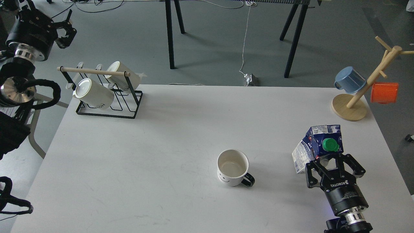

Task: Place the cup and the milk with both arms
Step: 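Carry the milk carton with the right gripper beside the white mug and set it down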

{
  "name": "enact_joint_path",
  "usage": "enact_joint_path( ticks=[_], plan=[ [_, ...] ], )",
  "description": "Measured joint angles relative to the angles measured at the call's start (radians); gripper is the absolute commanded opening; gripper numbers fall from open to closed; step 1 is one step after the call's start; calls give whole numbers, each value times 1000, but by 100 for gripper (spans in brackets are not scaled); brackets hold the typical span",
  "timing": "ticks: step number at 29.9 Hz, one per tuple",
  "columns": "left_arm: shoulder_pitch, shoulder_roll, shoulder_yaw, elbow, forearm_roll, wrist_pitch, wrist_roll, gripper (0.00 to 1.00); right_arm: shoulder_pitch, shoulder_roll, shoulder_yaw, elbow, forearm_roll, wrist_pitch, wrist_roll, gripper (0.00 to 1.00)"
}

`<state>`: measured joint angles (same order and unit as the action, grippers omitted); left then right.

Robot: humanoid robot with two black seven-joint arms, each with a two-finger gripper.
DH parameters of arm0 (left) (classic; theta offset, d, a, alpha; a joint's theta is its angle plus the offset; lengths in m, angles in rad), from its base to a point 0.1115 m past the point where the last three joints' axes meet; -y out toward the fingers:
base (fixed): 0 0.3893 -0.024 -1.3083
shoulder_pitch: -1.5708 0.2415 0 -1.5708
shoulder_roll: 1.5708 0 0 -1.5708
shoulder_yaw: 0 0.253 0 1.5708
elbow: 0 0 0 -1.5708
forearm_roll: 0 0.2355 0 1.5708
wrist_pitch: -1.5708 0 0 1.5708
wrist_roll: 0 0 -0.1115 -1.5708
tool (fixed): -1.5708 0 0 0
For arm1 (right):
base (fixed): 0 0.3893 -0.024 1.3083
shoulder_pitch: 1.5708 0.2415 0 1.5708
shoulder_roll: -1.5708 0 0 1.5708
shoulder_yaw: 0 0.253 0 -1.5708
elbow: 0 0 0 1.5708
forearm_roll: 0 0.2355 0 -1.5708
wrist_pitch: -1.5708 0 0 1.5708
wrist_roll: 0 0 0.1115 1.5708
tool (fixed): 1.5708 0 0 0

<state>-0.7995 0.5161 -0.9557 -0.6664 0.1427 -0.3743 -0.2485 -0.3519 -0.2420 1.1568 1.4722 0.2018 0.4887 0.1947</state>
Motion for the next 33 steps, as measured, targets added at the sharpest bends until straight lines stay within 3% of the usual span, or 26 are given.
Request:
enact_joint_path(
  ticks=[10,22,23,28,33],
  plan=[
    [4,6,2,-1,0,11,0,100,110,198,-134,-141,-145,0,0,50],
    [12,13,2,1,0,18,0,100,125,217,-147,-152,-152,0,0,52],
    [12,13,2,1,0,18,0,100,125,217,-147,-152,-152,0,0,54],
    [12,13,2,0,0,18,0,100,122,215,-134,-155,-151,0,0,81],
    [12,13,2,0,0,18,0,100,121,212,-122,-160,-150,0,1,94]
  ],
)
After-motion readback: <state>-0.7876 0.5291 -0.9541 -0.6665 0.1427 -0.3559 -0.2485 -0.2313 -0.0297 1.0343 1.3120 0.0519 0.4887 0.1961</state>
